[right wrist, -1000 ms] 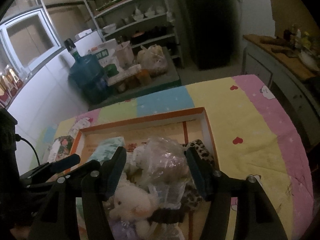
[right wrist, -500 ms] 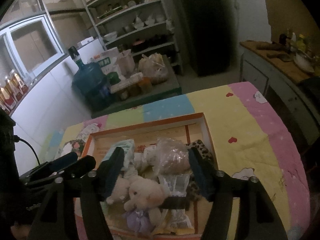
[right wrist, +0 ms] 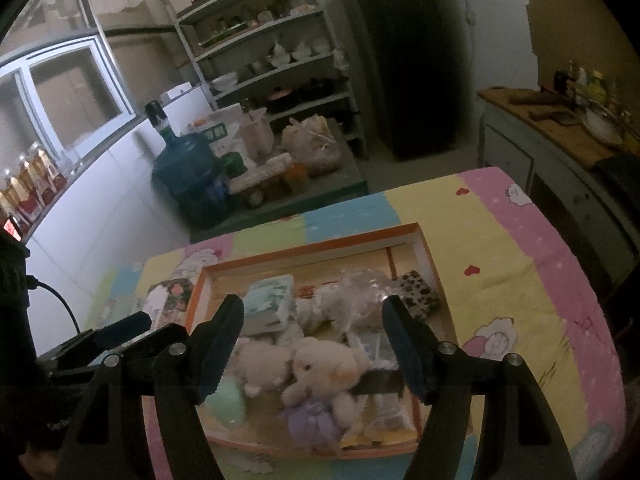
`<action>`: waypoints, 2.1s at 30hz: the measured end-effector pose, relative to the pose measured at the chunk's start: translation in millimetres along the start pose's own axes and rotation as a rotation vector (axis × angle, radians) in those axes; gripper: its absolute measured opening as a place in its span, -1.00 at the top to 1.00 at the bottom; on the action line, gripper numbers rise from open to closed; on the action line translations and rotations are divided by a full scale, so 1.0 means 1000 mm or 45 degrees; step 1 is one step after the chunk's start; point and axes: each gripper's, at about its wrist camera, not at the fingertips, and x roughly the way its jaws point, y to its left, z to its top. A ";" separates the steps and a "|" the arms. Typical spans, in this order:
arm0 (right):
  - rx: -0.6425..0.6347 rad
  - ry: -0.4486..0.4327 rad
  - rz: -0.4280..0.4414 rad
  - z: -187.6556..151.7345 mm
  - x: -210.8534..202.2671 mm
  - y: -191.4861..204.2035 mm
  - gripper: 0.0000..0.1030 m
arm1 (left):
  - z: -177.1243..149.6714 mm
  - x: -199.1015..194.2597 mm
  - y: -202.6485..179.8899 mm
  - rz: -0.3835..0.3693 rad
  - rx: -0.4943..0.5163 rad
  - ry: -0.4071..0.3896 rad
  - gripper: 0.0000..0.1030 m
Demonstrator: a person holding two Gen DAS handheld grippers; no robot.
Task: Organize soft objects
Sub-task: 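Raise both open tools out of the tray box and pull back, then grasp the pink wrapped item with the left tool while the right tool moves to the green-patterned tissue pack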
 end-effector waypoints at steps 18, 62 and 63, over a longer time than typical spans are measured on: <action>-0.052 -0.009 0.036 -0.027 -0.014 0.072 -0.43 | -0.028 -0.056 0.048 -0.010 -0.024 -0.032 -0.44; -0.149 0.117 -0.146 -0.135 -0.038 0.201 -0.43 | -0.099 -0.039 0.290 -0.184 0.447 0.151 -0.40; -0.143 0.120 -0.157 -0.136 -0.039 0.198 -0.43 | -0.101 -0.037 0.291 -0.183 0.459 0.156 -0.40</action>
